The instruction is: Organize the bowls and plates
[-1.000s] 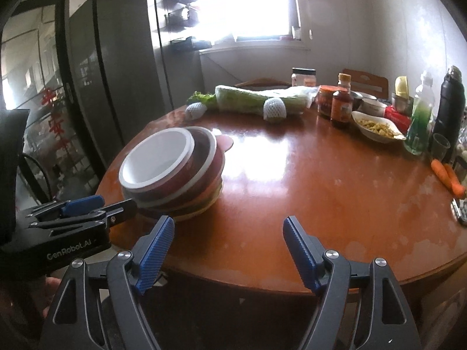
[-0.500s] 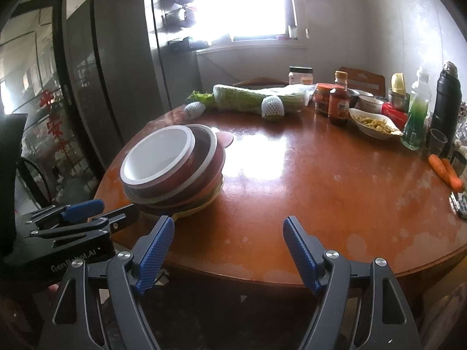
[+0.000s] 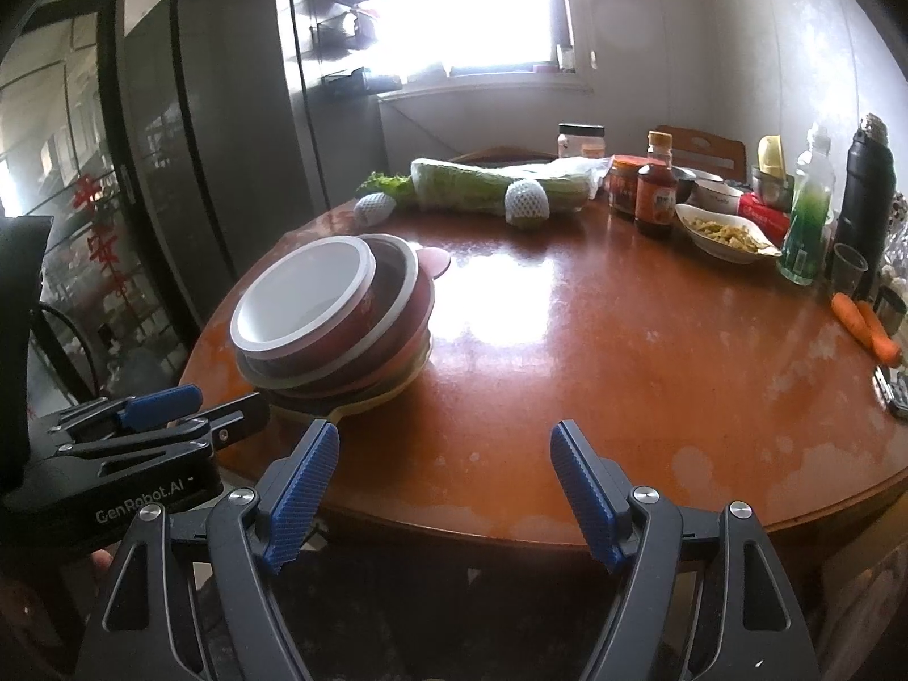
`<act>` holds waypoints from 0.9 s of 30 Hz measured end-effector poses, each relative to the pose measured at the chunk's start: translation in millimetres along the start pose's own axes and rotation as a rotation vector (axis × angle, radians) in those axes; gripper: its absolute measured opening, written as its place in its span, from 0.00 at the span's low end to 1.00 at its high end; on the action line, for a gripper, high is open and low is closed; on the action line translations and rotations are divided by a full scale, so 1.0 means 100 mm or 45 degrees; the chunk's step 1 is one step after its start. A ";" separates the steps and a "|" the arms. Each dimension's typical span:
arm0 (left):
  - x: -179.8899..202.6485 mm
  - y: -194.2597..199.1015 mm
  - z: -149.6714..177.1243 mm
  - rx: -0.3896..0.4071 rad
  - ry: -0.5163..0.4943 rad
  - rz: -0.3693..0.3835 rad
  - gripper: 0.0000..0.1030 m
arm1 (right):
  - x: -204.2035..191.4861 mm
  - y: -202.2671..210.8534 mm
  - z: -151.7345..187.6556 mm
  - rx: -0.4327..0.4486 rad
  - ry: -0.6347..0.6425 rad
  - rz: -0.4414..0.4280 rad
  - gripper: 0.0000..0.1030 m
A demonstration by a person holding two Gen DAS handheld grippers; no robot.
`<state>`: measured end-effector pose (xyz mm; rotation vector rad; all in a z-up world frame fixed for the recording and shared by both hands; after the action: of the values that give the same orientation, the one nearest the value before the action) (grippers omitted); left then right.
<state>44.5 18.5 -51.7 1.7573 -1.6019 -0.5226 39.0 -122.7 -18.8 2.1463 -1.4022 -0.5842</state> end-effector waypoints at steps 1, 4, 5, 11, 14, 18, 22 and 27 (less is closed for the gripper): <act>0.01 0.00 0.00 0.001 -0.001 0.000 0.59 | 0.00 0.00 0.00 -0.001 0.001 -0.001 0.76; 0.01 0.01 0.01 0.002 -0.003 -0.001 0.59 | -0.01 -0.01 0.01 -0.002 0.003 -0.003 0.76; 0.01 0.00 0.01 0.001 -0.005 0.000 0.59 | -0.01 -0.01 0.01 -0.002 0.002 -0.003 0.76; 0.02 0.01 0.01 0.005 -0.006 0.001 0.59 | -0.01 -0.02 0.02 -0.002 0.000 -0.004 0.76; 0.02 0.00 0.01 0.002 -0.008 0.000 0.59 | -0.01 -0.02 0.02 -0.004 0.000 -0.004 0.76; 0.02 0.00 0.01 0.002 -0.007 -0.001 0.59 | -0.02 -0.02 0.02 -0.005 -0.001 -0.006 0.76; 0.02 -0.01 0.01 0.001 -0.007 -0.001 0.59 | -0.02 -0.02 0.02 -0.002 -0.002 -0.006 0.76; 0.02 0.00 0.01 -0.001 -0.011 -0.003 0.59 | -0.02 -0.02 0.02 -0.004 -0.004 -0.006 0.76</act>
<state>44.4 16.2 -52.3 1.7591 -1.6057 -0.5323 38.2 -120.4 -21.7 2.1475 -1.3977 -0.5918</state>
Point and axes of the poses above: each gripper's, at about its wrist camera, not at the fingertips, and y roughly against the way its jaws point, x to its right, z to its underside, the point moved 8 cm from there along -y, roughly the way its jaws point, and after that the axes turned 4 degrees about y, right-handed, at the moved point
